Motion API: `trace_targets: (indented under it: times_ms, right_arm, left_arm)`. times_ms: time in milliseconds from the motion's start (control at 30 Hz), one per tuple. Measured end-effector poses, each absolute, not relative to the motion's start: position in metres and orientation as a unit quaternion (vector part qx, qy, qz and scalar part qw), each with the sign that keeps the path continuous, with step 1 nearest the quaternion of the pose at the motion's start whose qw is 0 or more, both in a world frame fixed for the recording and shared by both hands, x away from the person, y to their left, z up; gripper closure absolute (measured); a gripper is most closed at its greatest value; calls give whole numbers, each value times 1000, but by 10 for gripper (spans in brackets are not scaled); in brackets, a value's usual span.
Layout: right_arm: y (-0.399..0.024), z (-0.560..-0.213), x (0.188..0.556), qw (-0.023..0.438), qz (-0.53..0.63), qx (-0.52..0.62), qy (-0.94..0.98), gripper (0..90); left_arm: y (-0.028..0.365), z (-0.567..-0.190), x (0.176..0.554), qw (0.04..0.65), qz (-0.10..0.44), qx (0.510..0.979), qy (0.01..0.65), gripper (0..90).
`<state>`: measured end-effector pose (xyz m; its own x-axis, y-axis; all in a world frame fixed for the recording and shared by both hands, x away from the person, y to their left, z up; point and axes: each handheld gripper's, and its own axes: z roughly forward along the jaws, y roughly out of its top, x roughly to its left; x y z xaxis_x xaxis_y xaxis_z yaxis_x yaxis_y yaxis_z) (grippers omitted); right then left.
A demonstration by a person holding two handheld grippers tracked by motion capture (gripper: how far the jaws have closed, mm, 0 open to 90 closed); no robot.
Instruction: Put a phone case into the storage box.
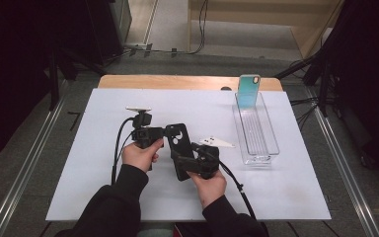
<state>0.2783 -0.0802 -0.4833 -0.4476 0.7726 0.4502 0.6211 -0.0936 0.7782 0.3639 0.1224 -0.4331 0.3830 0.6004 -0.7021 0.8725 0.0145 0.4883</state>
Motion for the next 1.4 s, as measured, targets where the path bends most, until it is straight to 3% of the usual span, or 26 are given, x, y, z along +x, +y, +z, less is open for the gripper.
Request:
trace_targets:
  times_ms: [233,300,633,1067,1400]
  right_arm:
    - [-80,-480,281,81,533,497,680,103]
    - [-80,-478,283,83,522,485,697,0]
    - [-89,-470,289,45,469,439,765,0]
    - [-112,-456,277,42,464,411,783,0]
    - [-126,-458,275,47,463,402,788,0]
  left_arm:
    - [126,-428,362,485,-149,676,535,794]
    - [126,-425,361,485,-136,680,532,824]
    - [134,-414,359,502,-105,685,518,824]
    - [133,-408,348,527,-27,705,474,822]
    - [129,-414,339,548,1,708,446,822]
